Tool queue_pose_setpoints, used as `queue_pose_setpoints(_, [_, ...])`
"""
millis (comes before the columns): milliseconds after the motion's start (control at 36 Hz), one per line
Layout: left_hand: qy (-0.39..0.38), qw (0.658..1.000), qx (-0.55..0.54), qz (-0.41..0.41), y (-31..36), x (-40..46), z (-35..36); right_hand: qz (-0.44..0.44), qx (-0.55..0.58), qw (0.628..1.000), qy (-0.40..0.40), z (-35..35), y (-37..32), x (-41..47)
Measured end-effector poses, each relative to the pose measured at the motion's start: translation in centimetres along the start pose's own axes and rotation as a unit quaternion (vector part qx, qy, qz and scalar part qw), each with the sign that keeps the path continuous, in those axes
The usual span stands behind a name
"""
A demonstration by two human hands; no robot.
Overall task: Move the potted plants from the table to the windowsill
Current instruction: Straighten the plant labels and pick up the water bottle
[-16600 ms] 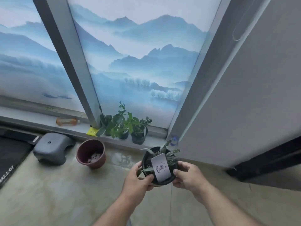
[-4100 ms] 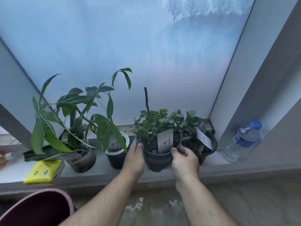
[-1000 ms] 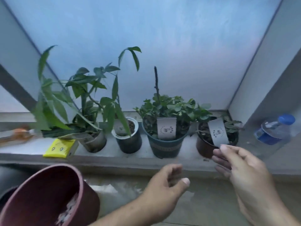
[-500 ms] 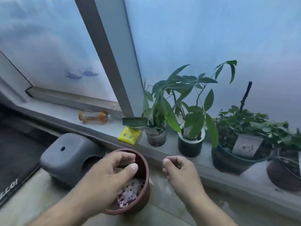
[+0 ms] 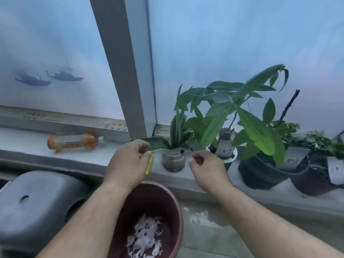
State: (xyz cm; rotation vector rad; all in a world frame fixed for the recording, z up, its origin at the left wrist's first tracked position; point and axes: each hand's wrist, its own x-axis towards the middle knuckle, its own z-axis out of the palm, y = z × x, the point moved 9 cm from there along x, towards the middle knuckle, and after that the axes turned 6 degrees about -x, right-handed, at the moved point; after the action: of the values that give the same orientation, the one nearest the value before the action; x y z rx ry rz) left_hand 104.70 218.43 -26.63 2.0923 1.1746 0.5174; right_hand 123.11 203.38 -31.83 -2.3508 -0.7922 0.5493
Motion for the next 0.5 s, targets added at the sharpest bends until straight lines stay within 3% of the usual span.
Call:
queue_pose_setpoints(194, [-0.079, 0.996, -0.014, 0.039, -1.6, 3.6, 4.5, -0.007, -0.15, 0.989, 0.015, 1.4, -2.1, 2.0])
queue_pose_setpoints(500, [-0.08, 0.994, -0.032, 0.069, -0.7, 5.2, 7.8, -0.046, -0.202, 0.978, 0.028, 2.1, -4.2, 3.6])
